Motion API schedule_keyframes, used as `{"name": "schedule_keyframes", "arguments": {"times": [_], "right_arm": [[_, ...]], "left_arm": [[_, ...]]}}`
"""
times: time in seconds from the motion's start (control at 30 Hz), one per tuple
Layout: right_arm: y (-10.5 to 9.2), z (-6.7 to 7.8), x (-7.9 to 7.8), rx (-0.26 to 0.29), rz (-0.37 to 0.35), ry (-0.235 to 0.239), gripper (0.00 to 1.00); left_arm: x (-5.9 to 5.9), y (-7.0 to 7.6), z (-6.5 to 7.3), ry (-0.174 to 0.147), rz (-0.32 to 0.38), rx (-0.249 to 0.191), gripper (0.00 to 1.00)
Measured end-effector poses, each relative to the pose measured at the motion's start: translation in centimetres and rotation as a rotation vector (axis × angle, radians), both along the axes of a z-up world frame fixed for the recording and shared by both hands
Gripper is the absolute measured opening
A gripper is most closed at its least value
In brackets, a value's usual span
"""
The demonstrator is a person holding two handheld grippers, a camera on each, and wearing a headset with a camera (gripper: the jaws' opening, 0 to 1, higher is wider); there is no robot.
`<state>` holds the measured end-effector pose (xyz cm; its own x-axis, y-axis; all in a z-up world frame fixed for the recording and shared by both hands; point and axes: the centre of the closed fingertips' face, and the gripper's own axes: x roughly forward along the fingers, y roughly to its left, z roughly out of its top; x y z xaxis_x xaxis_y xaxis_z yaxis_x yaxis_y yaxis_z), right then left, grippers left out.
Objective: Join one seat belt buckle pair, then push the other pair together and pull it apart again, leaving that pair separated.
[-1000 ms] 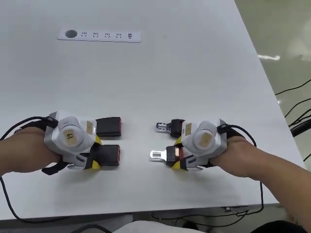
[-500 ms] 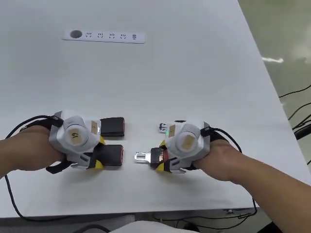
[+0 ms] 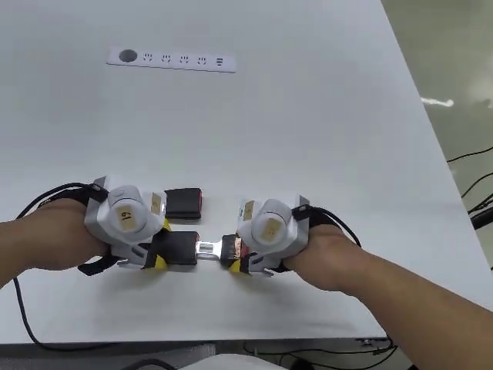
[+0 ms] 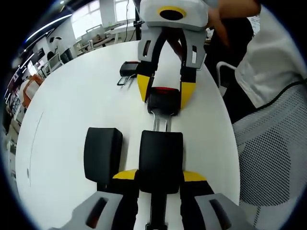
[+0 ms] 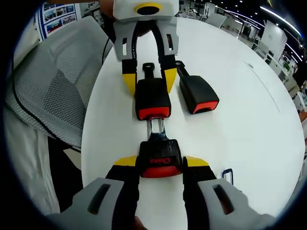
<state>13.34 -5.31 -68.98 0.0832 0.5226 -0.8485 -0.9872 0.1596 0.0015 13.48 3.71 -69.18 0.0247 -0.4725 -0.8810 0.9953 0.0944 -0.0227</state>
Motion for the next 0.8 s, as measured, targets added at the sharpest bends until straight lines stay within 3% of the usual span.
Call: {"name": "schedule_keyframes", "arguments": {"times": [0.4,0.8], "right_arm": [[1.1,-0.1,-0.4,0.009,0.038,-0.020,0.33],[2.1,0.1,-0.3,0.020,0.029,-0.005,0.31]], "left_arm": [[0.0,0.1,-0.1,-0.005,-0.029,-0.004,0.33],[0.1,0.2,-0.3,-0.004,-0.049,-0.011,0.32]]}}
